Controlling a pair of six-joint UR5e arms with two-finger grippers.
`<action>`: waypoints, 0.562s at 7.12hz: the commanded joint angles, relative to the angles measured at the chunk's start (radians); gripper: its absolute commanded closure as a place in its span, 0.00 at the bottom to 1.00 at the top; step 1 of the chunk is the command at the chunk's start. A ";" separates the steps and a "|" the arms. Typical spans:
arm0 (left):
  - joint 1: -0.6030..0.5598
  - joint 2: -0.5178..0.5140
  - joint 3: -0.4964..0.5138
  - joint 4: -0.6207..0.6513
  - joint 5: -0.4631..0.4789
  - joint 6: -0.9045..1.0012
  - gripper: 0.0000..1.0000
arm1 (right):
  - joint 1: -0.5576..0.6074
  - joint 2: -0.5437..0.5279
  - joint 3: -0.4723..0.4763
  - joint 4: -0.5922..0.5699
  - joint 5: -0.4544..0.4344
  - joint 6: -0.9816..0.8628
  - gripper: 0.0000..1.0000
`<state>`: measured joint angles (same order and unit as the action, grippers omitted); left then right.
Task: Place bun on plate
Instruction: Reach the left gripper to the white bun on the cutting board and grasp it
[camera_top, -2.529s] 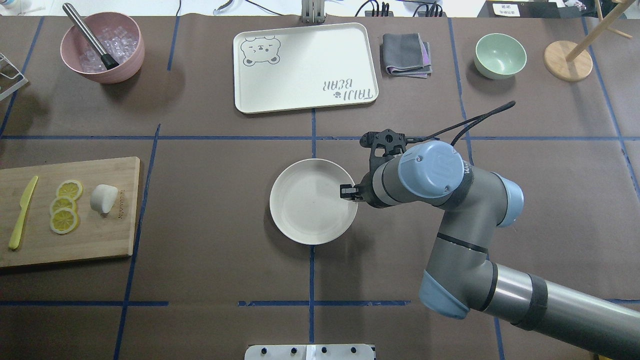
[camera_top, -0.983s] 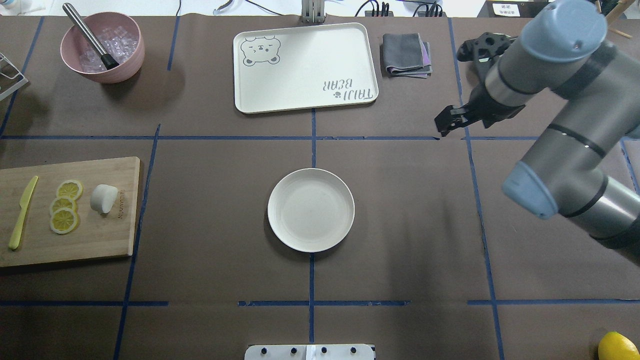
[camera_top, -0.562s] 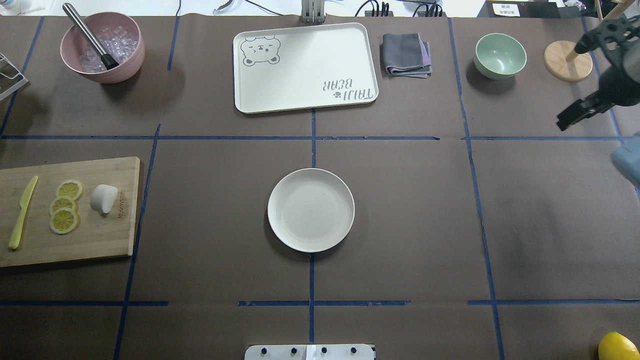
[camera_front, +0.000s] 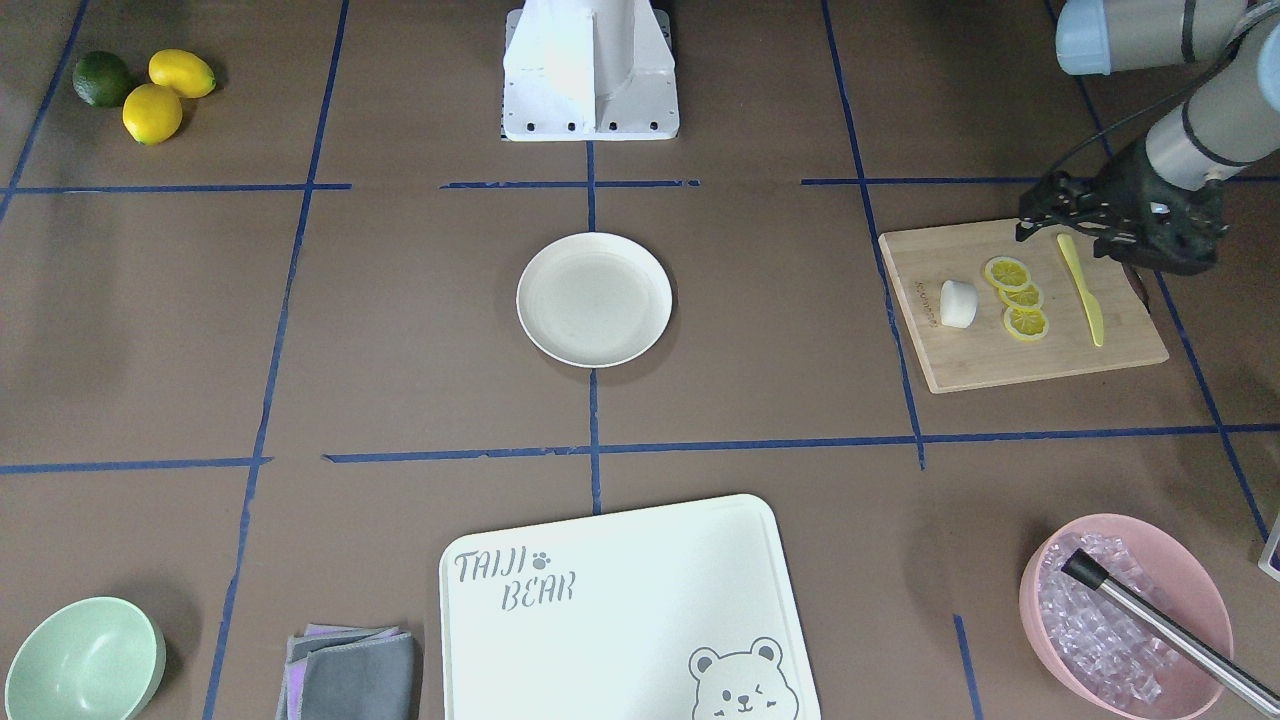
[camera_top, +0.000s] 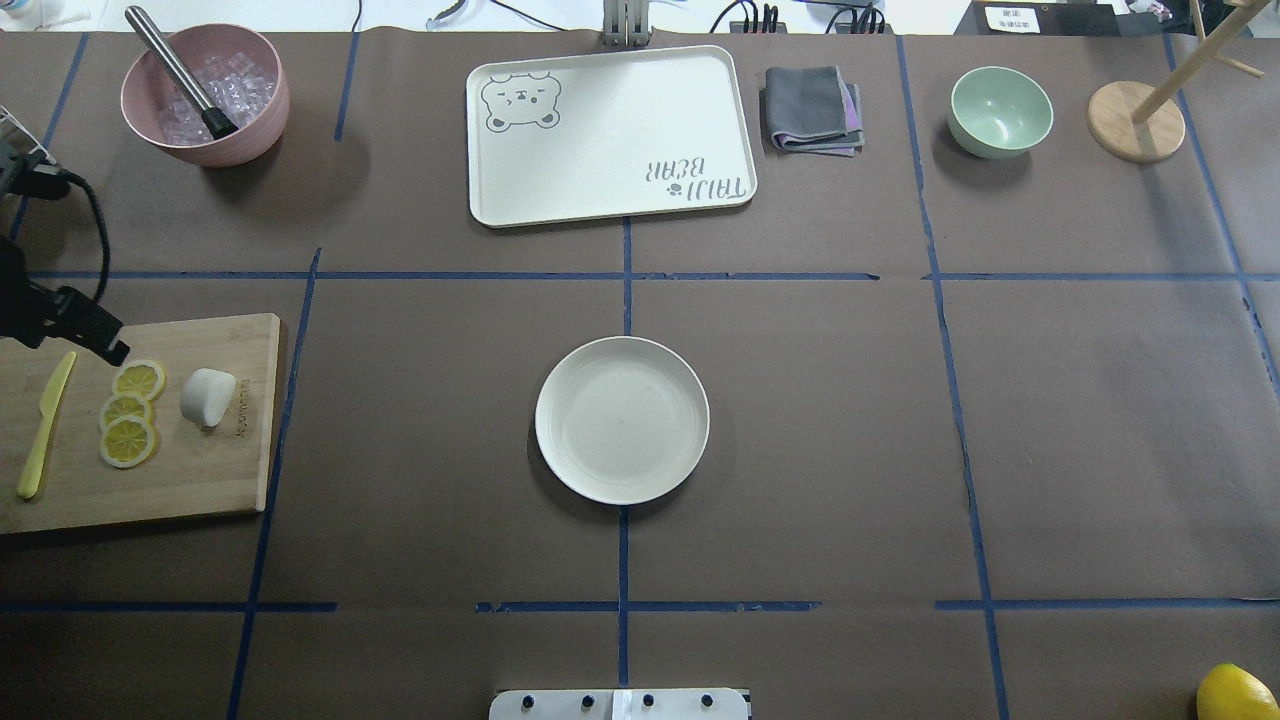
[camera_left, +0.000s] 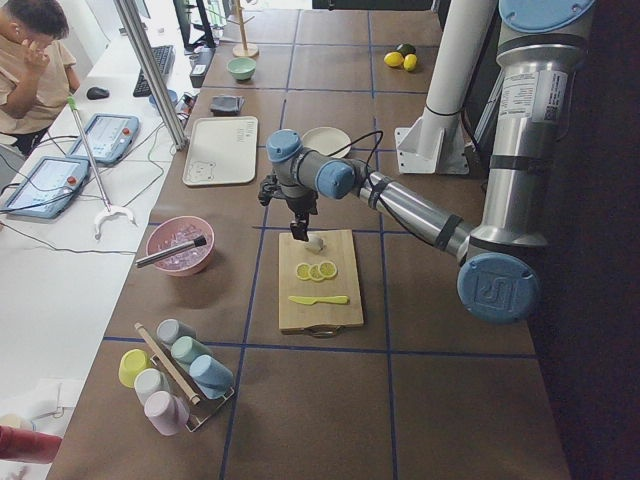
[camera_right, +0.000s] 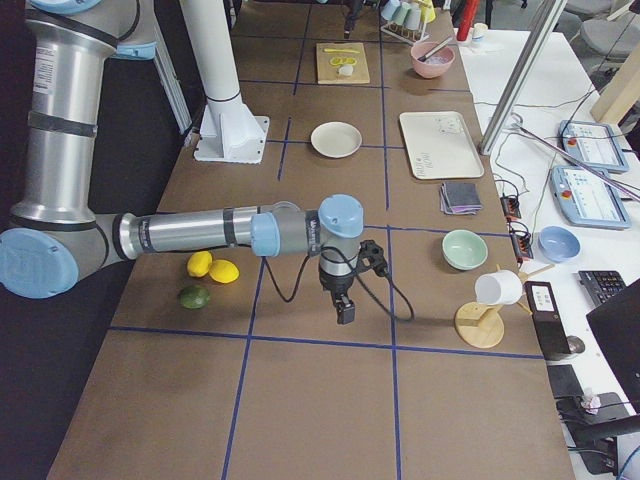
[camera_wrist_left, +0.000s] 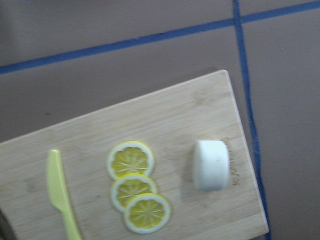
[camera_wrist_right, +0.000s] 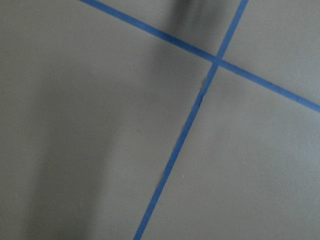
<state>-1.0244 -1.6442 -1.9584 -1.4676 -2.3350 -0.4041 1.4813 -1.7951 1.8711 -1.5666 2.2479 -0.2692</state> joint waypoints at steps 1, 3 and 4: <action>0.104 -0.029 0.018 -0.011 0.066 -0.088 0.00 | 0.045 -0.056 -0.003 0.039 0.039 -0.010 0.00; 0.133 -0.035 0.117 -0.180 0.069 -0.166 0.00 | 0.051 -0.058 -0.003 0.039 0.039 -0.007 0.00; 0.151 -0.055 0.181 -0.270 0.078 -0.208 0.00 | 0.053 -0.058 -0.003 0.039 0.039 -0.005 0.00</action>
<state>-0.8959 -1.6826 -1.8482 -1.6330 -2.2655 -0.5605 1.5306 -1.8521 1.8685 -1.5284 2.2865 -0.2761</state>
